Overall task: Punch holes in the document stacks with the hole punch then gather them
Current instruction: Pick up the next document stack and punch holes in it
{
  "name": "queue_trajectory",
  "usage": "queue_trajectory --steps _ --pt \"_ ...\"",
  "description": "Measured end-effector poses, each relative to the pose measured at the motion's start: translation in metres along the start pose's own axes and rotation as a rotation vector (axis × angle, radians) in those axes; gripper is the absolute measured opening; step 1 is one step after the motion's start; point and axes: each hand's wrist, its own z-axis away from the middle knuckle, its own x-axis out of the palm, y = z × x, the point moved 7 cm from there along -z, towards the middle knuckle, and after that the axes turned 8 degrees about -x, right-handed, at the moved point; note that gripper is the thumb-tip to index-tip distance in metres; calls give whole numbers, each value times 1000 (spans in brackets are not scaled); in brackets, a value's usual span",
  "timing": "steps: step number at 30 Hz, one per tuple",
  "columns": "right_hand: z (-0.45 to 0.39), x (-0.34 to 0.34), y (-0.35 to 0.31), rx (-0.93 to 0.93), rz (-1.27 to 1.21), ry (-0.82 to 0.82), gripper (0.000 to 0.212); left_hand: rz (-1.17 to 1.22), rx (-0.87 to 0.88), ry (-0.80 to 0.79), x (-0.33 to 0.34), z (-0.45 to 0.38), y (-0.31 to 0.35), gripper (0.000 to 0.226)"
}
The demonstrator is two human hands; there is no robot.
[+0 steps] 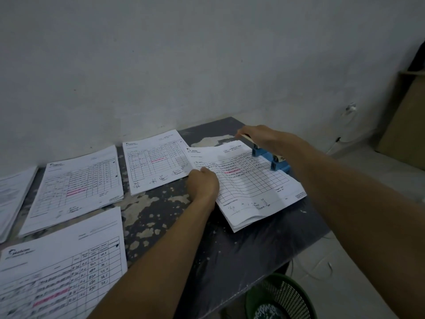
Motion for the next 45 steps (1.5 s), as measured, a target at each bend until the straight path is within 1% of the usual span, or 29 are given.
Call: queue_trajectory --steps 2,5,8,12,16,20,23,26,30,34,37,38,41,45 --pt "0 0 0 0 -6 1 53 -2 -1 -14 0 -1 -1 34" --pt "0 0 0 -14 0 -12 55 16 10 -26 -1 -4 -3 24" --pt "-1 -1 0 -16 21 -9 54 -4 45 -15 -2 -3 -4 27" --pt "1 -2 0 -19 19 -24 36 -23 74 2 -1 -1 -2 31" --pt "0 -4 0 -5 41 -14 42 -25 88 2 -1 0 -3 31" --pt "-3 -4 0 4 66 -21 48 1 83 -40 1 -2 -4 30" --pt "-2 -3 1 4 86 -28 43 45 58 -51 1 -4 -4 33" --pt "1 -1 -2 -1 109 -39 39 -26 49 2 -1 -5 -2 39" --pt "1 0 -3 -13 127 -43 36 -92 61 21 0 -6 -1 38" --pt "-1 4 -1 -4 134 -47 44 -110 68 18 1 -8 -1 37" --pt "0 8 -2 -8 152 -59 29 -127 73 28 1 -9 0 35" --pt "1 10 -3 -13 161 -64 28 -129 77 30 2 -10 0 35" --pt "2 18 -3 -58 214 -66 34 -131 83 42 1 -10 0 33" --pt "1 25 -3 -116 423 -11 40 -125 89 57 1 -11 0 34"
